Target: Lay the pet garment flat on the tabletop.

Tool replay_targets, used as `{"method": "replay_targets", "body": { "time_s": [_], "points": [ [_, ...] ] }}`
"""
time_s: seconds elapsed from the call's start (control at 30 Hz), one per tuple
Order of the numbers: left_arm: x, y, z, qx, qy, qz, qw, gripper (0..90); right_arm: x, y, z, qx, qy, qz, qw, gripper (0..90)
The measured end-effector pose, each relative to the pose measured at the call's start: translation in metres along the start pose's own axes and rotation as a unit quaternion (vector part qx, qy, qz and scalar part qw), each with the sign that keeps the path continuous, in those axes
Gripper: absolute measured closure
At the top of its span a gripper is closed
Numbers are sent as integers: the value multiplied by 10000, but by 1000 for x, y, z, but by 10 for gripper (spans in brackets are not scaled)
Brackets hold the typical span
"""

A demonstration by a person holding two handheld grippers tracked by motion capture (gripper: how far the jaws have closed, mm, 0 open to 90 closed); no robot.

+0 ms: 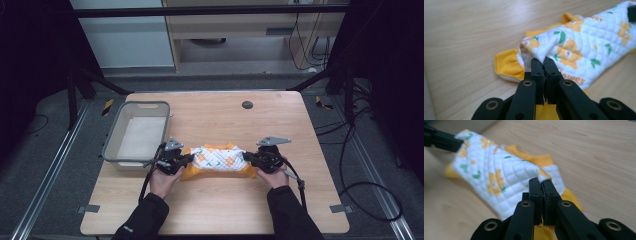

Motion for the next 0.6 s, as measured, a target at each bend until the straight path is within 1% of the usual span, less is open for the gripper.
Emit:
{"method": "replay_targets", "body": {
  "time_s": [0.03, 0.07, 0.1, 0.13, 0.17, 0.2, 0.23, 0.27, 0.3, 0.33, 0.37, 0.4, 0.43, 0.47, 0.5, 0.53, 0.57, 0.6],
  "points": [
    [2, 8, 2, 69, -30, -65, 10000, 845, -1, 13, 5, 114, -208, 324, 9992, 849],
    [2, 8, 2, 69, -30, -65, 10000, 819, -1, 13, 5, 114, -208, 324, 9992, 849],
    [1, 7, 2, 86, 59, -110, 9999, 800, -1, 17, 8, 167, -337, 467, 9982, 816],
    [1, 7, 2, 86, 59, -110, 9999, 758, -1, 17, 8, 167, -337, 467, 9982, 816],
    [0, 3, 1, 52, 130, -133, 9998, 758, 0, 16, 8, 154, -341, 476, 9982, 794],
    [-1, 0, 1, 31, 130, -135, 9998, 680, 0, 11, 7, 88, -355, 492, 9981, 759],
    [-1, -7, 0, 18, 164, -97, 9998, 638, 0, 8, 5, 6, -352, 488, 9982, 723],
    [-1, -16, 0, -17, 229, -80, 9997, 554, 0, -3, 2, -170, -341, 443, 9983, 688],
    [-1, -22, 2, 8, 283, -108, 9995, 512, 1, -9, 1, -231, -331, 421, 9983, 667],
    [-1, -22, 2, 8, 283, -108, 9995, 471, 1, -9, 1, -231, -331, 421, 9983, 667],
    [0, -27, 4, 39, 367, -131, 9992, 471, 1, -15, 1, -287, -338, 387, 9983, 645],
    [0, -32, 7, 46, 445, -154, 9989, 428, 2, -21, 1, -342, -348, 356, 9982, 628],
    [0, -37, 11, 35, 479, -166, 9987, 389, 3, -33, 6, -418, -384, 352, 9978, 595],
    [0, -41, 16, 35, 496, -161, 9986, 389, 3, -33, 6, -418, -384, 352, 9978, 595],
    [1, -45, 21, 58, 533, -158, 9984, 381, 3, -37, 9, -423, -454, 345, 9975, 577],
    [1, -48, 26, 76, 558, -176, 9983, 368, 4, -41, 14, -394, -502, 351, 9973, 561],
    [1, -51, 31, 72, 575, -185, 9981, 360, 4, -47, 26, -295, -602, 374, 9970, 539],
    [3, -54, 42, 92, 546, -167, 9983, 357, 4, -49, 33, -247, -595, 364, 9973, 534]
  ]
}}
Point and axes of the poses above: each handheld gripper's, and its own axes: y roughly forward along the jaws, z roughly out of its underside, x roughly to its left, the point moved 3 cm from there along y, roughly forward along the jaws, and after that the axes turned 2 degrees about x, right-handed, at the moved point
